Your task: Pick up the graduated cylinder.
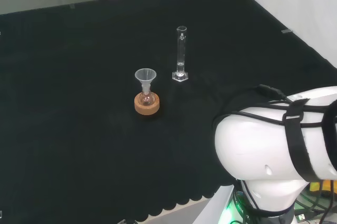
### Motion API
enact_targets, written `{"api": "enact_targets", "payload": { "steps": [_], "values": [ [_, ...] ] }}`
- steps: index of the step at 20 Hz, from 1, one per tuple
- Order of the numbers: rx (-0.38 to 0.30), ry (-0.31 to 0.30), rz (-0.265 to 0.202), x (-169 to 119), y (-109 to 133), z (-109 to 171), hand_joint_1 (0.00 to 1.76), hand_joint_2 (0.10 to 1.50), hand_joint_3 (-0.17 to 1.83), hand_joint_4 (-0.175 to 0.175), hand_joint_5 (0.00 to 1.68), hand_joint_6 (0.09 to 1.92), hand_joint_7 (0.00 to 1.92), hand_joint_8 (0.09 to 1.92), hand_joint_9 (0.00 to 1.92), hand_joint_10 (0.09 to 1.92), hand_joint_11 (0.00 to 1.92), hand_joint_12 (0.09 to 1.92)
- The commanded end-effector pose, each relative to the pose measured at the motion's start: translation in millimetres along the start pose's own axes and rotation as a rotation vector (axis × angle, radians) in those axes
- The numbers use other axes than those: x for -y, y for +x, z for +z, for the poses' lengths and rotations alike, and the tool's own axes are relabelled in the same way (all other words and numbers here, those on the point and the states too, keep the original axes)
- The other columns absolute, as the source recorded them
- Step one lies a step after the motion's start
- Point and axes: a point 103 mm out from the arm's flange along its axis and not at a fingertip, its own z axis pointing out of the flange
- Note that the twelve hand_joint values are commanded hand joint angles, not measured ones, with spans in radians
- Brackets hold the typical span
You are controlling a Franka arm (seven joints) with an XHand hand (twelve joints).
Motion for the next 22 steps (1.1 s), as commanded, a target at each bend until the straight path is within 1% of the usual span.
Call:
{"api": "enact_targets", "payload": {
  "steps": [1, 2, 4, 8, 11, 15, 19, 22],
  "values": [
    [0.010, -0.010, 0.000, -0.1, -0.1, 0.0, 0.30, 1.27, -0.02, -0.029, 0.20, 0.09, 0.02, 0.44, 0.44, 0.09, 0.06, 1.39],
    [0.011, -0.011, 0.001, -0.2, -0.1, 0.0, 0.24, 1.31, 0.00, -0.023, 0.19, 0.09, 0.01, 0.41, 0.43, 0.09, 0.05, 1.39],
    [0.012, -0.009, 0.001, -0.5, -0.2, 0.1, 0.19, 1.34, 0.02, -0.019, 0.18, 0.09, 0.00, 0.38, 0.42, 0.09, 0.04, 1.39],
    [0.015, -0.007, 0.002, -2.4, -0.6, 0.6, 0.18, 1.35, 0.02, -0.018, 0.18, 0.09, 0.00, 0.37, 0.42, 0.09, 0.04, 1.39],
    [0.015, 0.006, 0.006, -8.6, -2.1, 4.9, 0.18, 1.35, 0.02, -0.019, 0.19, 0.09, 0.00, 0.38, 0.42, 0.09, 0.04, 1.39],
    [0.003, 0.017, 0.012, -26.3, -13.7, 24.2, 0.19, 1.34, 0.02, -0.020, 0.19, 0.09, 0.00, 0.39, 0.42, 0.09, 0.04, 1.40],
    [-0.012, 0.017, 0.029, -47.9, -33.9, 48.9, 0.20, 1.34, 0.02, -0.024, 0.20, 0.09, 0.01, 0.42, 0.44, 0.09, 0.05, 1.40],
    [-0.030, 0.017, 0.028, -67.3, -49.9, 70.7, 0.22, 1.33, 0.01, -0.030, 0.21, 0.09, 0.01, 0.46, 0.45, 0.09, 0.06, 1.40]
  ]
}}
